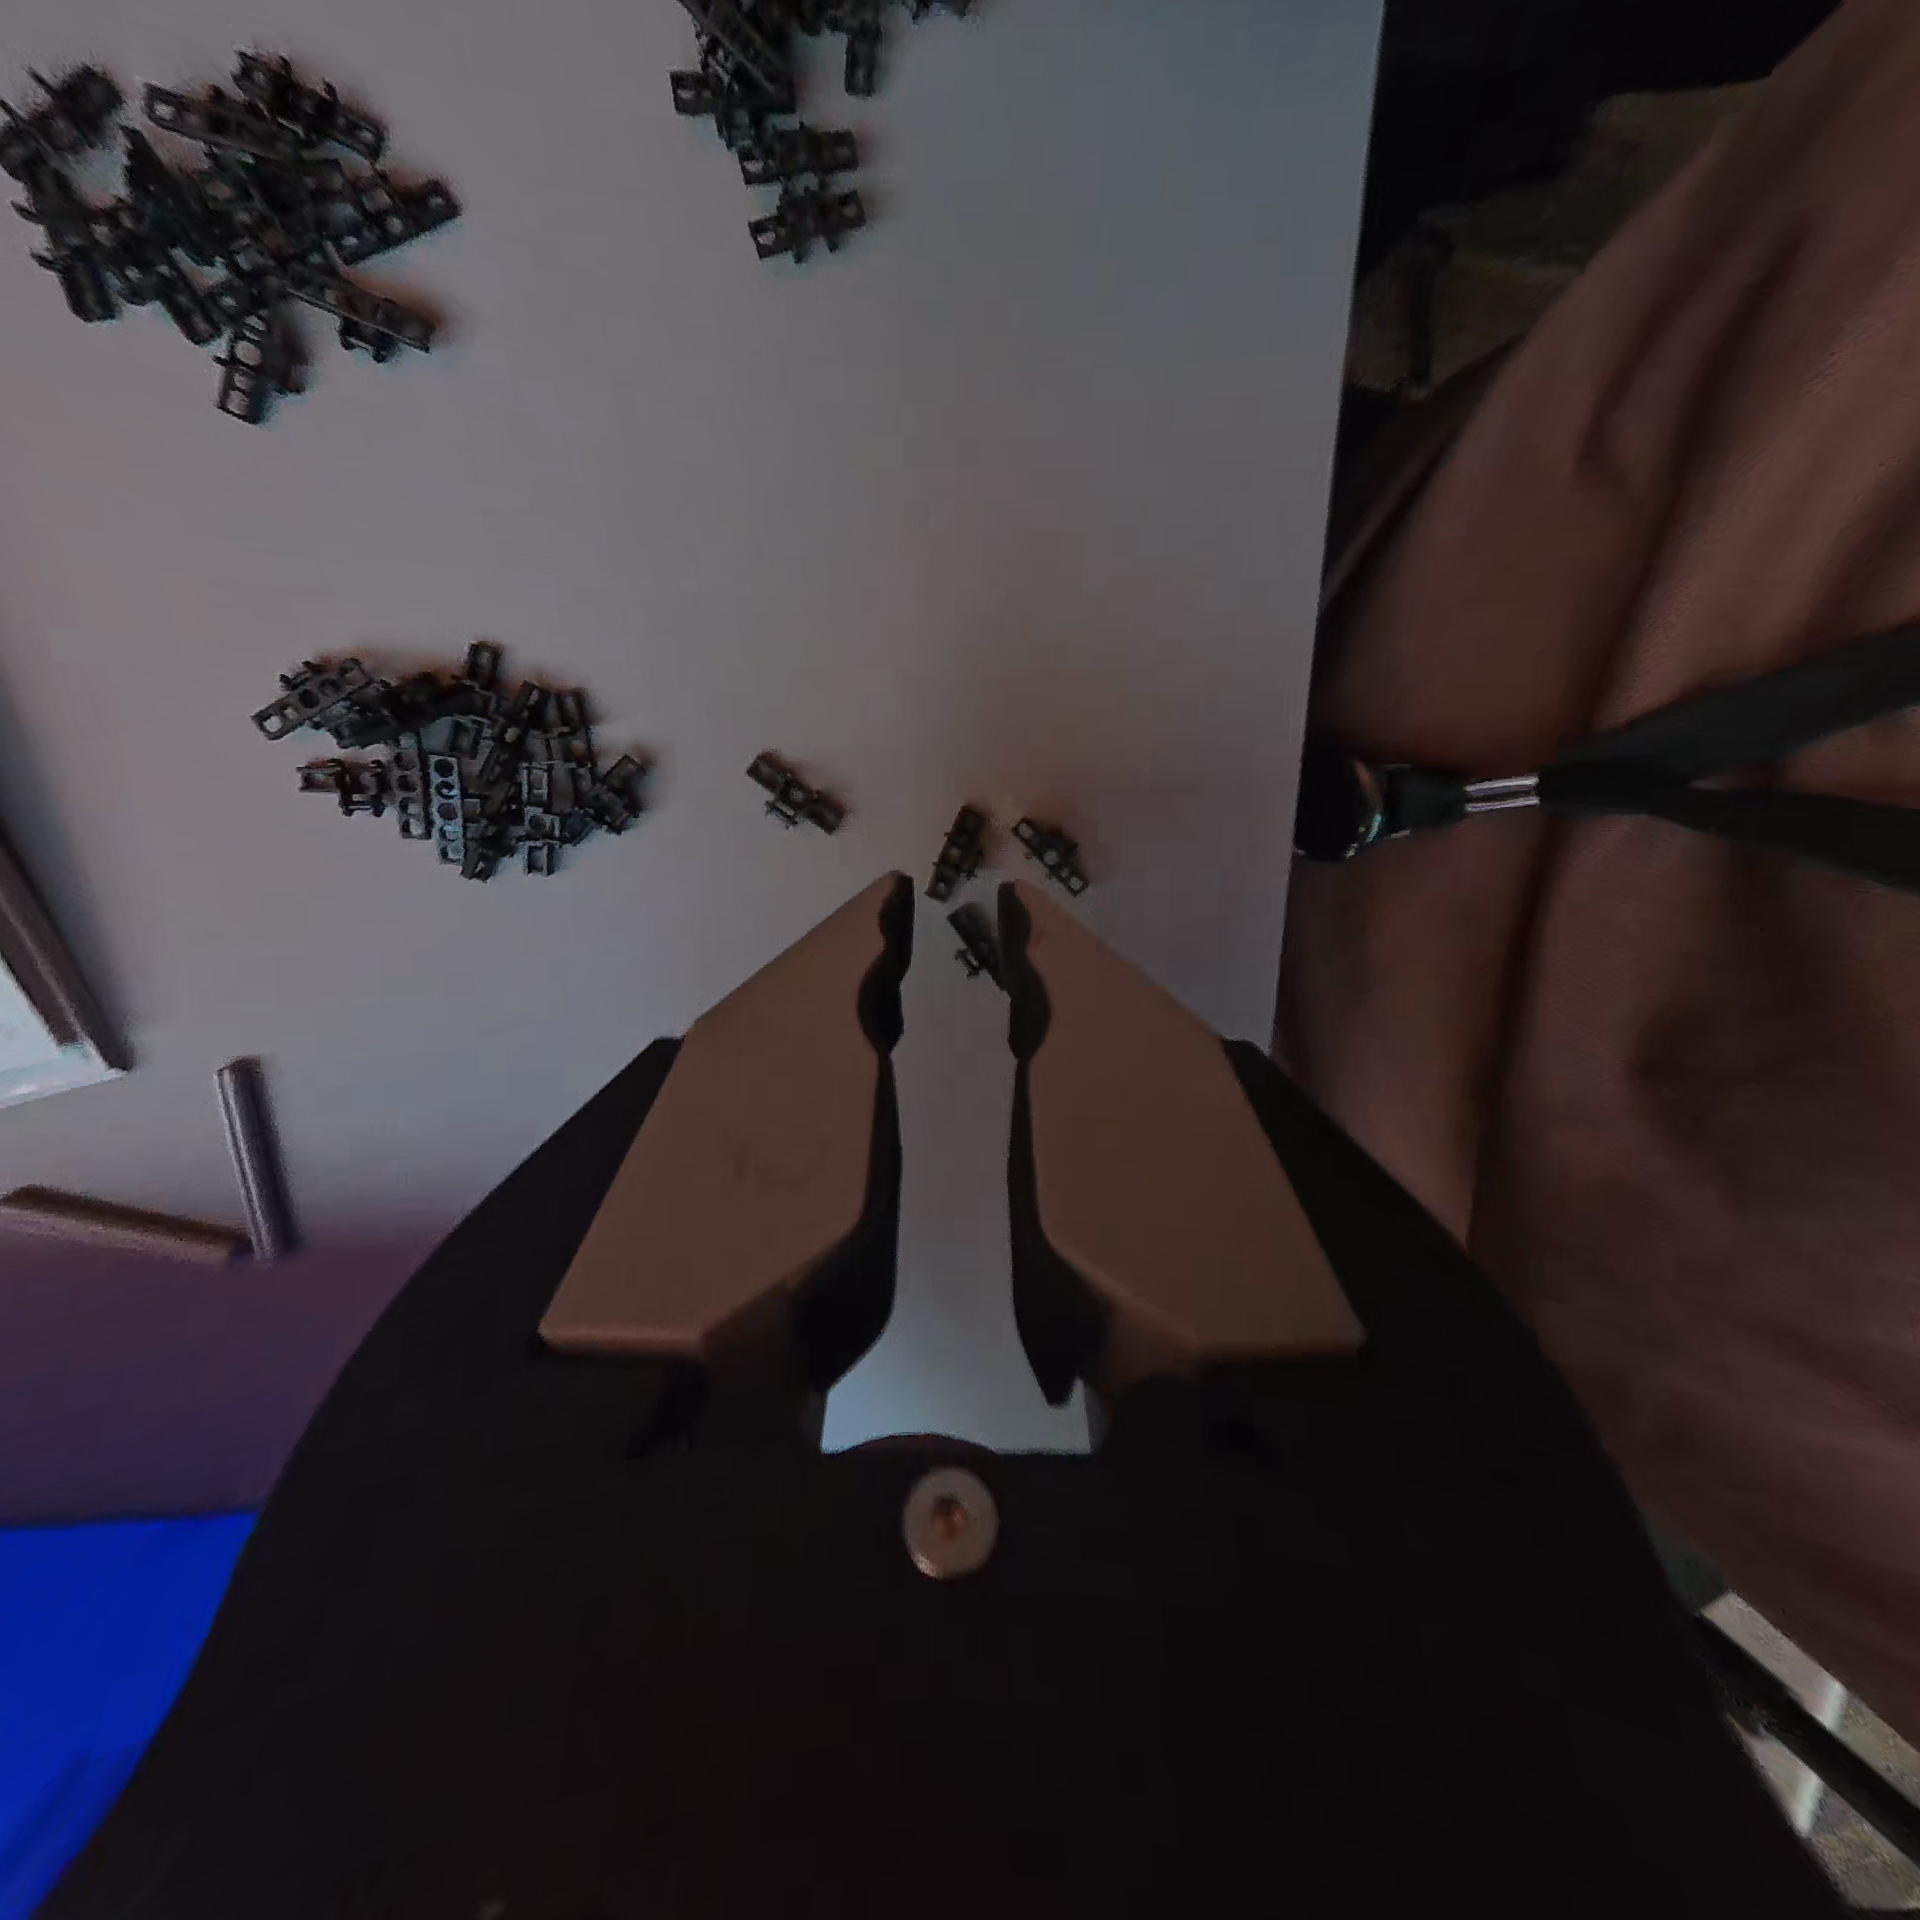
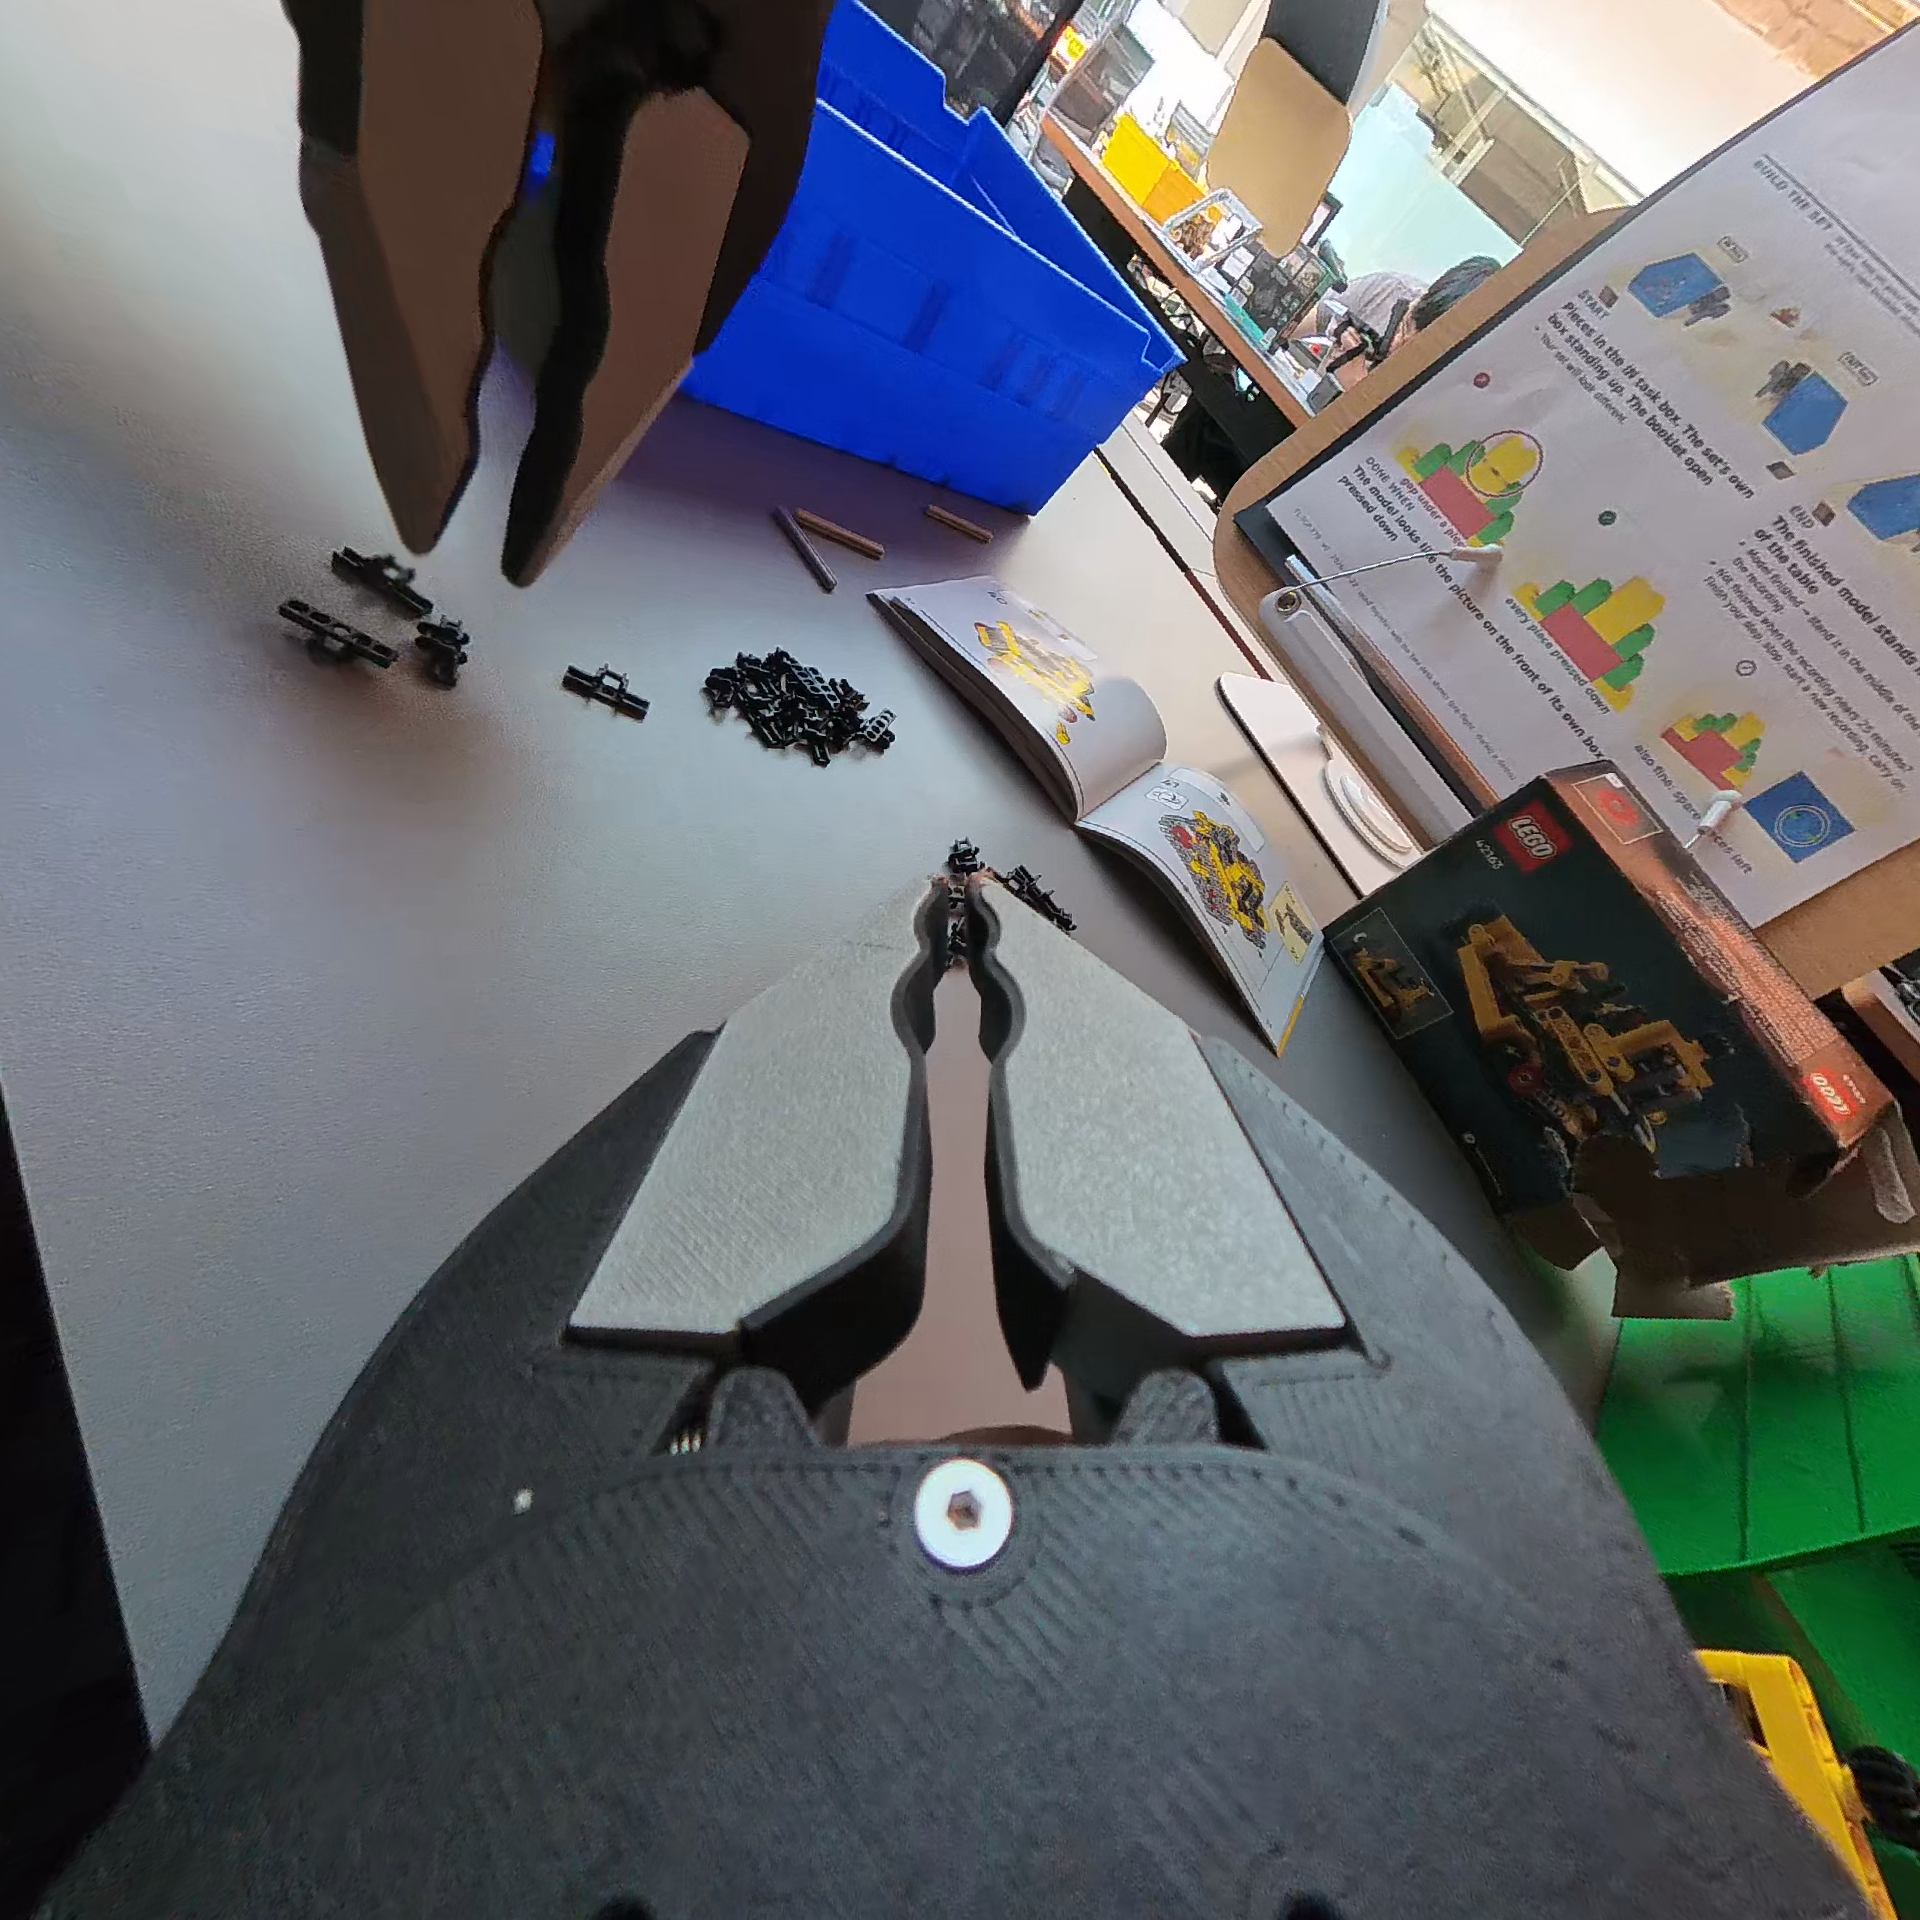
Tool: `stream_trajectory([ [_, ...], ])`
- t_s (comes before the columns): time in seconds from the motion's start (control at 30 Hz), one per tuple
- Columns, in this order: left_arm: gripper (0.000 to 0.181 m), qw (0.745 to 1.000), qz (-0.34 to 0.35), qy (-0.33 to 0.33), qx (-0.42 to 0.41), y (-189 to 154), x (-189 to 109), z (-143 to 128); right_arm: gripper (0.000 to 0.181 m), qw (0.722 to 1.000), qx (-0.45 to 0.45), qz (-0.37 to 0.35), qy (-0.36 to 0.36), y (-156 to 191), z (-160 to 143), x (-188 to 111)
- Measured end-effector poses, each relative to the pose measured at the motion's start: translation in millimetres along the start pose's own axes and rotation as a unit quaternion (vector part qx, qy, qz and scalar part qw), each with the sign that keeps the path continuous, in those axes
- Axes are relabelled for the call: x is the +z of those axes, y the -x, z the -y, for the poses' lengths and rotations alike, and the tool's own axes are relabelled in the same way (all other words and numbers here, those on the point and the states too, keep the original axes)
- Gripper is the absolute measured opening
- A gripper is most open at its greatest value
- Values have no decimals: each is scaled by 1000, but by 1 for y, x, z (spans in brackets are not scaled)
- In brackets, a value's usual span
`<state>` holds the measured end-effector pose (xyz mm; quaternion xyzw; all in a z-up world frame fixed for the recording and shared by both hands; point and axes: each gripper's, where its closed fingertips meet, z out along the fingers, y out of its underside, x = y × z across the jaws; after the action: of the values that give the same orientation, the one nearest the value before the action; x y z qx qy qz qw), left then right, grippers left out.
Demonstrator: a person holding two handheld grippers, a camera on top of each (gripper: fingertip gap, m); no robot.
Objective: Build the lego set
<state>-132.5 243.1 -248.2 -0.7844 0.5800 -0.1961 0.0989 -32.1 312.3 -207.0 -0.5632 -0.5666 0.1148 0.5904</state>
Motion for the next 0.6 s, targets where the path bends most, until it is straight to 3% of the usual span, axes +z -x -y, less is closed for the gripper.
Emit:
stream_trajectory([
  [0.03,13,1000,2,-11,-2,0,-9,2,0,1000,0,0,0,0,0,0],
  [0.2,13,992,82,-87,-40,32,-85,2,0,1000,2,3,-2,0,0,0],
  [0.33,13,971,153,-137,-122,79,-148,-25,0,1000,4,14,2,4,-1,3],
  [0.43,15,960,164,-152,-172,94,-157,-46,2,998,30,42,32,12,-6,17],
  [0.6,16,951,194,-155,-185,96,-150,-62,0,993,47,96,57,40,13,46],
])
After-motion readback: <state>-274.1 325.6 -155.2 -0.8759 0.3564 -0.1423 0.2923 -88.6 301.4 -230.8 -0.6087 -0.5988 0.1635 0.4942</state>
